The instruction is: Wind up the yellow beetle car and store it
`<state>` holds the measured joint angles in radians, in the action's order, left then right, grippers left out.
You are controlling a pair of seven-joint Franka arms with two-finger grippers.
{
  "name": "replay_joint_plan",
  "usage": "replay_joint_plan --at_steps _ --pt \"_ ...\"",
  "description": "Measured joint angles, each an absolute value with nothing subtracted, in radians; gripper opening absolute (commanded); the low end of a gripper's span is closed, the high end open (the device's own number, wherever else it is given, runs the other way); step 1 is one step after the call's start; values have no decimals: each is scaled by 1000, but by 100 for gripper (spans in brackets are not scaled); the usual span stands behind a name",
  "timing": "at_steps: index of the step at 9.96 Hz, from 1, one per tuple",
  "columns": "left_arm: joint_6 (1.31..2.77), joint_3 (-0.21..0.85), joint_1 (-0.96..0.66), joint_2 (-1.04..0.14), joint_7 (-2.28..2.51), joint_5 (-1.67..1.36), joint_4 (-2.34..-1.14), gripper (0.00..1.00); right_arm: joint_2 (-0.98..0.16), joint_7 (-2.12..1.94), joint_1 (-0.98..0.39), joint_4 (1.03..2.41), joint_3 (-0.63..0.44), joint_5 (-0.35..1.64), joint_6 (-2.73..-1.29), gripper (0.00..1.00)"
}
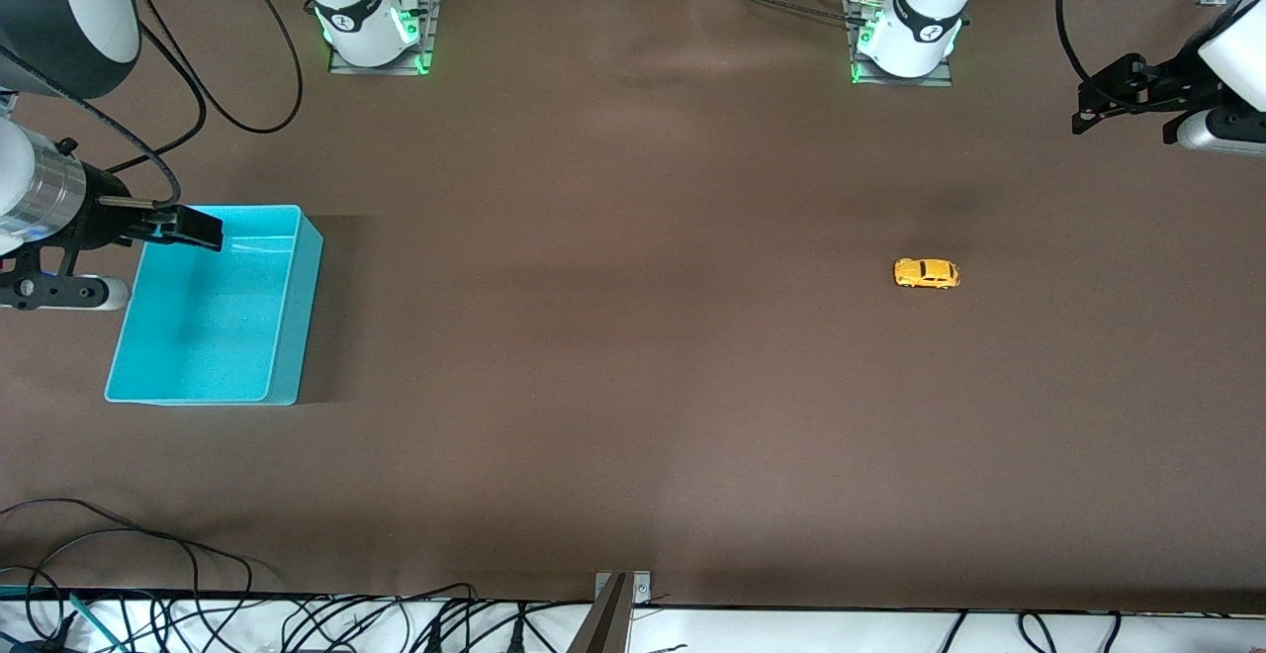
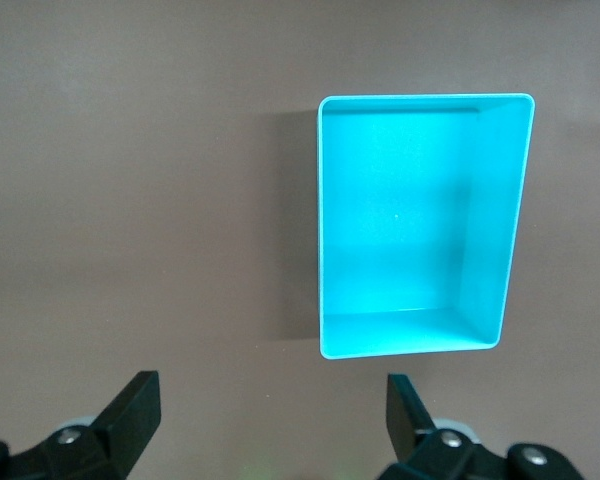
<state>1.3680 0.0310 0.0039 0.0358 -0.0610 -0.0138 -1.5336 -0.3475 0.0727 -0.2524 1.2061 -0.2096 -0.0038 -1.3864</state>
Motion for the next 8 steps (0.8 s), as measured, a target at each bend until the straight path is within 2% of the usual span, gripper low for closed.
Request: replay_joint_plan --at_steps 8 --pt "1368 31 4 36 -61 -14 -1534 100 -344 73 -251 1206 -226 -4 -1354 100"
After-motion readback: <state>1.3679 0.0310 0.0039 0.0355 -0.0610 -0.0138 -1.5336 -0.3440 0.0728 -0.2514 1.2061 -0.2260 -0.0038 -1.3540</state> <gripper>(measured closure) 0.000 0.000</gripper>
